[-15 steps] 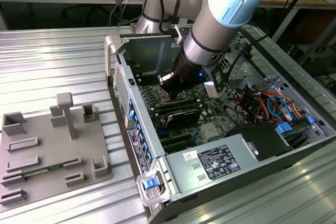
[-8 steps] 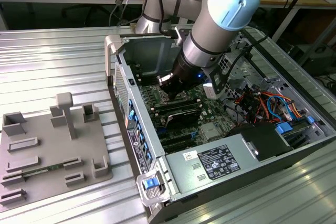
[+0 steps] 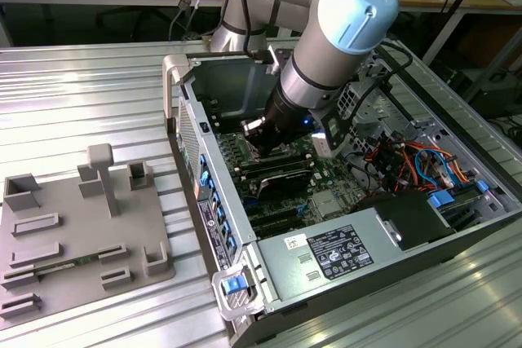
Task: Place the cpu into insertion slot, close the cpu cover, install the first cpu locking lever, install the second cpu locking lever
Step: 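Install the second cpu locking lever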
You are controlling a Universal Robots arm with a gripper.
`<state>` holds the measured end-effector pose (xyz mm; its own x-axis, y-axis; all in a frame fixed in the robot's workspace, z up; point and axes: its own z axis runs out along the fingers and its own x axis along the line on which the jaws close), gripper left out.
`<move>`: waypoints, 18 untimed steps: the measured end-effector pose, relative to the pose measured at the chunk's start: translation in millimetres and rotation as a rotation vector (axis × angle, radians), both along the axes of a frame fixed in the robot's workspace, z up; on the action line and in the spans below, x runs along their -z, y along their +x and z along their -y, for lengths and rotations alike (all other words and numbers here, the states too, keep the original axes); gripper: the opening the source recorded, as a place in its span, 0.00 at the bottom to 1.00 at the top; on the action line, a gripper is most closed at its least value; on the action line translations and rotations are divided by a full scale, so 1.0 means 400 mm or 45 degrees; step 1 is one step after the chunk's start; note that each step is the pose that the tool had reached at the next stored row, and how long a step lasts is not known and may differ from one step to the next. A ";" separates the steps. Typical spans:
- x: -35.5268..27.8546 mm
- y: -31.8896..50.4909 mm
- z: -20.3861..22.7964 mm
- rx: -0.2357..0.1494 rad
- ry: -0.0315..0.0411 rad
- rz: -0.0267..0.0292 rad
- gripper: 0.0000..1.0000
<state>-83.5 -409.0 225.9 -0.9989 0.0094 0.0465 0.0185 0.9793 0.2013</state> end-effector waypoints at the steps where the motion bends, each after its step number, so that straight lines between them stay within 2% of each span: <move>1: 0.002 0.000 0.000 0.001 0.0041 0.0000 0.11; 3: 0.007 -0.001 0.000 0.002 0.0199 0.0002 0.11; 5: 0.013 -0.002 0.000 0.002 0.0232 0.0002 0.11; 13: 0.030 -0.009 0.000 0.004 0.0240 -0.0013 0.11; 18: 0.035 -0.009 0.000 0.004 0.0252 -0.0017 0.11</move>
